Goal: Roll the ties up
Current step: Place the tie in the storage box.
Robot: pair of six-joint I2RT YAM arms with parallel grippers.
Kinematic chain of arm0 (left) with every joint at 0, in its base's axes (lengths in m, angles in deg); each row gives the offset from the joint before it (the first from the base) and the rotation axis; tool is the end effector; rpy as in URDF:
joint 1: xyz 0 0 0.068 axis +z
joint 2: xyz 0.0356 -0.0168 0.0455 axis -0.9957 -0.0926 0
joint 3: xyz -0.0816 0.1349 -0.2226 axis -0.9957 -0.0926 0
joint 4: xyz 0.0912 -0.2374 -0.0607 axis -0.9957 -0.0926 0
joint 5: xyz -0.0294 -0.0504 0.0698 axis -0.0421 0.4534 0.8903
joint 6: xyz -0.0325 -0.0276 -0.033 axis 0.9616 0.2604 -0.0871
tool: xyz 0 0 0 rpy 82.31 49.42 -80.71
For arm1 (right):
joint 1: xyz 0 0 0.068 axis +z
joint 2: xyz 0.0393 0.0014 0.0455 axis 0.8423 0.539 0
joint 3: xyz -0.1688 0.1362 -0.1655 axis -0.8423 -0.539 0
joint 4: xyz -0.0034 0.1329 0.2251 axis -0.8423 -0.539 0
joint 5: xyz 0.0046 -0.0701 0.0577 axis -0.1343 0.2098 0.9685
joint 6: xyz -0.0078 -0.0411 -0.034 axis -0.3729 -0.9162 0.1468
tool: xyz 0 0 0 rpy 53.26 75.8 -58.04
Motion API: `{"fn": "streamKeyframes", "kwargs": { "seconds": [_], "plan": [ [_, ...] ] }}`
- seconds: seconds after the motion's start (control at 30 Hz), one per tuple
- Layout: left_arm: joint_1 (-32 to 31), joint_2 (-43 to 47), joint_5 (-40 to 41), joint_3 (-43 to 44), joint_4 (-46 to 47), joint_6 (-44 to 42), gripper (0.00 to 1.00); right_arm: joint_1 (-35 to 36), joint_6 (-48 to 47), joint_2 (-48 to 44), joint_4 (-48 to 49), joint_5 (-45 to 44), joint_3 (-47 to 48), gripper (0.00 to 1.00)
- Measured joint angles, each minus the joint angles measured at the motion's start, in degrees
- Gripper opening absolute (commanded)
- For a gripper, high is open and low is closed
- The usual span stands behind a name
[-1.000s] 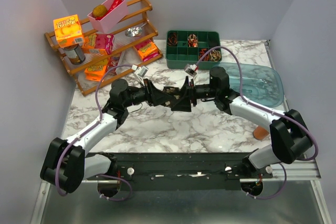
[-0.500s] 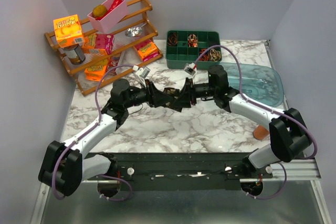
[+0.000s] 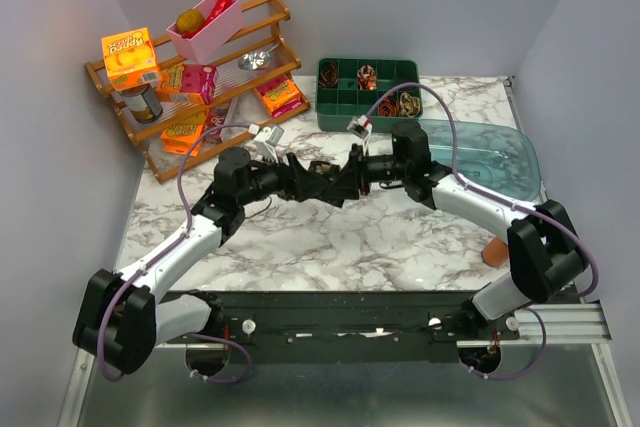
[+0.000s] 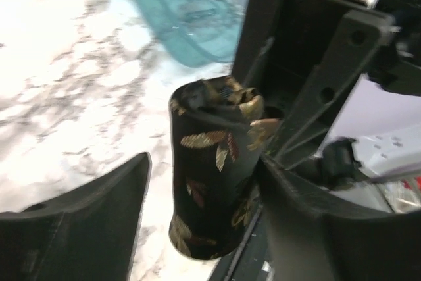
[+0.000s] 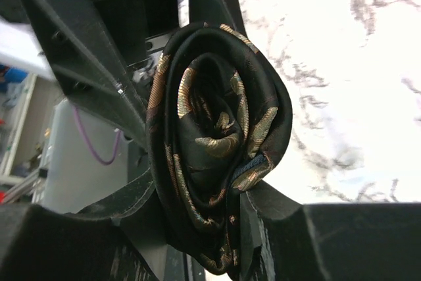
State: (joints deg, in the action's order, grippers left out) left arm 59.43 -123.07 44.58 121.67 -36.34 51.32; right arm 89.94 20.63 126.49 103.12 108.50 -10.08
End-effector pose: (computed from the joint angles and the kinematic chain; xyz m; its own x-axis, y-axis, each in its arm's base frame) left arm 0.2227 -0.1273 0.2681 -0.6542 -0.2488 -0.7143 0.5742 0.4514 -0.6831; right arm 0.2677 0.2052 0.2613 -0.5919 -0.1389 -0.7939 -0.8057 0.1299 0.5780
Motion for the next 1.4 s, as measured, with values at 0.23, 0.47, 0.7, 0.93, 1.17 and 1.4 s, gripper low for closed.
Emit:
{"fn": "streamKeyframes", "kwargs": {
  "seconds": [0.23, 0.47, 0.7, 0.93, 1.17, 1.4],
  "plan": [
    [-0.4, 2.2, 23.1, 8.8, -16.9, -1.5, 0.99, 0.0, 0.0, 2.6, -3.0, -11.8, 7.0, 0.01],
    [-0.2, 3.8, 42.1, 12.6, -28.8, -2.2, 0.99, -1.4, -1.1, 8.2, -7.1, -33.3, 19.4, 0.01],
    [-0.3, 5.4, 44.9, 8.1, -31.5, -2.7, 0.99, -3.9, -5.1, 22.4, -8.6, -54.4, 38.1, 0.01],
    [-0.3, 6.6, 44.9, 5.6, -31.4, -3.4, 0.99, -4.1, -6.4, 40.0, -11.6, -69.0, 58.6, 0.01],
    [-0.3, 6.8, 44.5, 5.4, -31.3, -4.3, 0.99, -4.1, -5.6, 52.4, -16.5, -75.1, 71.0, 0.01],
    [-0.3, 6.8, 44.0, 5.4, -31.4, -4.9, 0.99, -4.5, -3.4, 52.8, -23.7, -75.1, 73.3, 0.01]
  ]
}}
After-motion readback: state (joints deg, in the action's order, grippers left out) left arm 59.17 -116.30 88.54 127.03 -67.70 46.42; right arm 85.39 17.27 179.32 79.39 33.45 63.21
